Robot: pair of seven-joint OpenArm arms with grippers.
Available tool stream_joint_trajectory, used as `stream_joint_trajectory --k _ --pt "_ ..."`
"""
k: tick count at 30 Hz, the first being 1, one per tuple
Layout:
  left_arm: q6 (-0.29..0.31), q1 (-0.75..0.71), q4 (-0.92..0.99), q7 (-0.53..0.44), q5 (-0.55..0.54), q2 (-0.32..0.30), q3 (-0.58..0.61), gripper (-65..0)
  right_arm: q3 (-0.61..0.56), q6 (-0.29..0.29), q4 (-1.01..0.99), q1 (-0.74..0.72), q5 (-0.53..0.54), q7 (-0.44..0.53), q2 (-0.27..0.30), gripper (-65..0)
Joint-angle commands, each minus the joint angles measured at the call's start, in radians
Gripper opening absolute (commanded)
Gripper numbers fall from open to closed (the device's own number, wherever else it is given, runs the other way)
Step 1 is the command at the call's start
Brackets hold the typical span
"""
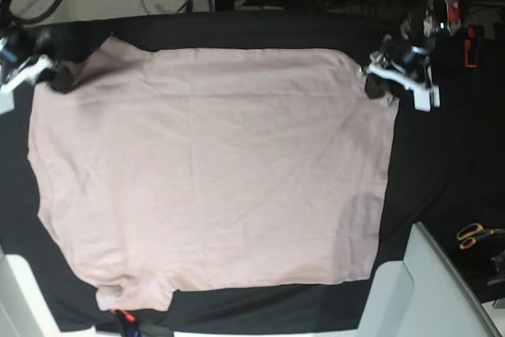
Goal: Fold the T-shirt properly
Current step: 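Drag the grasped shoulder edge toward the hem with both grippers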
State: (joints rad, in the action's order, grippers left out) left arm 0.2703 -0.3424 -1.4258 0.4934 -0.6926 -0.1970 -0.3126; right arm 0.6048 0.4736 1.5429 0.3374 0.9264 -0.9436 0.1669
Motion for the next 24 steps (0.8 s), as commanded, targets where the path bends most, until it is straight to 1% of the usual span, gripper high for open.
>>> stream_joint_trajectory --k 1,6,11,13,15,18,20,22,24 --pt "0.011 0.015 -0.016 -0.003 -0.012 -0.012 -0.004 -65.0 0.005 0.004 -0.006 -0.025 -0.008 -0.008 0.018 -64.4" --pt "0.010 0.087 -0.008 0.026 -0.012 -0.012 -0.003 -65.0 0.007 0.012 -0.081 -0.122 -0.116 -0.024 0.021 -64.4" --pt "0.008 0.142 0.024 0.041 -0.012 -0.012 -0.003 -65.0 0.005 0.012 -0.123 -0.211 -0.140 -0.032 0.029 -64.4" --pt "-0.016 0.168 0.058 0.041 -0.012 -0.012 -0.003 -65.0 0.004 0.012 -0.163 -0.248 -0.142 -0.032 0.046 -64.4" --pt "-0.059 0.196 0.089 0.040 -0.012 -0.014 -0.003 -65.0 0.004 0.012 -0.209 -0.284 -0.142 -0.032 0.058 -64.4" --pt "-0.073 0.234 0.121 0.040 -0.012 -0.015 -0.003 -65.0 -0.001 0.012 -0.255 -0.324 -0.142 -0.025 0.076 -64.4" --pt "-0.075 0.262 0.136 0.040 -0.012 -0.017 -0.003 -65.0 -0.046 0.012 -0.282 -0.352 -0.142 -0.019 0.090 -64.4" --pt "-0.076 0.285 0.153 0.040 -0.011 -0.017 -0.003 -65.0 -0.092 0.012 -0.304 -0.373 -0.142 0.007 0.104 -64.4" --pt "-0.076 0.306 0.171 0.041 0.030 -0.017 -0.003 -65.0 -0.139 0.007 -0.330 -0.396 -0.142 0.044 0.115 -64.4"
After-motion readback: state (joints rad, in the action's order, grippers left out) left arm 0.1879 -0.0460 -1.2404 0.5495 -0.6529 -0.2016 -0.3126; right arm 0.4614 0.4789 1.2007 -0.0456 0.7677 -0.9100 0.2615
